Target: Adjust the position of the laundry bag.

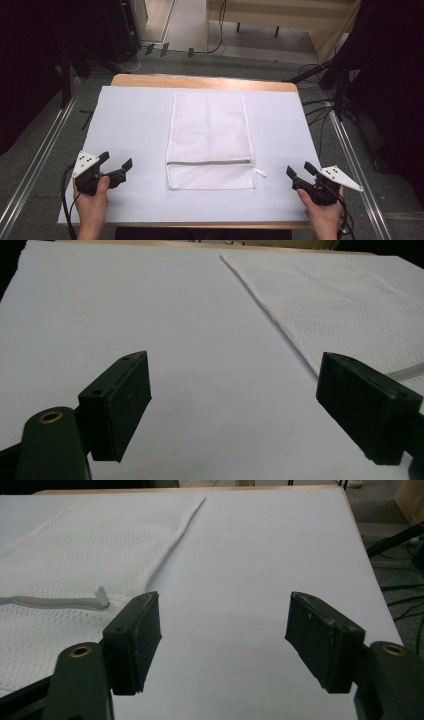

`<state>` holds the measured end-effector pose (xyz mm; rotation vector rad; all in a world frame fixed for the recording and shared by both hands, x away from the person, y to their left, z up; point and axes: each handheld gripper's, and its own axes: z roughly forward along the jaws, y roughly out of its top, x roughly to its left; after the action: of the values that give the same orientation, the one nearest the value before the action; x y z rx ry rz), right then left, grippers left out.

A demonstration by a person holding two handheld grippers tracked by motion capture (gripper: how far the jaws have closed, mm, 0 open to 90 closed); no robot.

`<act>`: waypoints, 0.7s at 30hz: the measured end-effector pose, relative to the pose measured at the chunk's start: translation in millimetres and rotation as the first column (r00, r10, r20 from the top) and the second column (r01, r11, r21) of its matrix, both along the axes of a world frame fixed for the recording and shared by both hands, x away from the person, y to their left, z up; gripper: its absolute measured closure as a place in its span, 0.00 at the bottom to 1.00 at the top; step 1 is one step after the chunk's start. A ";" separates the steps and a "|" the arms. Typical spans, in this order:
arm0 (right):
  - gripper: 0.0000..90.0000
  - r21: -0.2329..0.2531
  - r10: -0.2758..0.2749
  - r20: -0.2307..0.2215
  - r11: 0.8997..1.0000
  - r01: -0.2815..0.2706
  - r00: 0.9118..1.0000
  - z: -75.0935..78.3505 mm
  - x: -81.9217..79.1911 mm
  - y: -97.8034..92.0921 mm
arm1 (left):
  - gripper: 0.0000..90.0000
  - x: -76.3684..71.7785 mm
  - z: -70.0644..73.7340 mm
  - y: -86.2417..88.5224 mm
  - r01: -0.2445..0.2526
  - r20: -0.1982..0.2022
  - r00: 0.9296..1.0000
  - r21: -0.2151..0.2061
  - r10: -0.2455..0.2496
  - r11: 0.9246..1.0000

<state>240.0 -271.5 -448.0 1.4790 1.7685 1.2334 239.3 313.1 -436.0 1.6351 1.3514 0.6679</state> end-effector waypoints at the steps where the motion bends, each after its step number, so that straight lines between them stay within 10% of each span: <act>1: 0.36 0.000 0.000 0.000 1.000 0.000 1.000 0.0 0.0 0.0 | 0.16 0.3 -0.1 -1.0 0.000 -0.002 1.000 -0.009 0.000 1.000; 13: 0.41 -0.028 0.091 -0.108 0.995 -0.095 0.990 -12.2 7.9 60.5 | 0.17 -2.4 -4.8 -32.7 0.106 -0.032 0.994 0.000 -0.106 0.994; 21: 0.49 -0.041 0.128 -0.168 0.990 -0.137 0.977 -23.3 10.6 80.0 | 0.17 -3.2 -13.6 -70.8 0.207 -0.098 0.974 0.020 -0.204 0.978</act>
<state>250.6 -191.5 -471.4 1.4908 2.0222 1.1472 236.1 242.3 -449.5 1.8218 1.2215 0.4946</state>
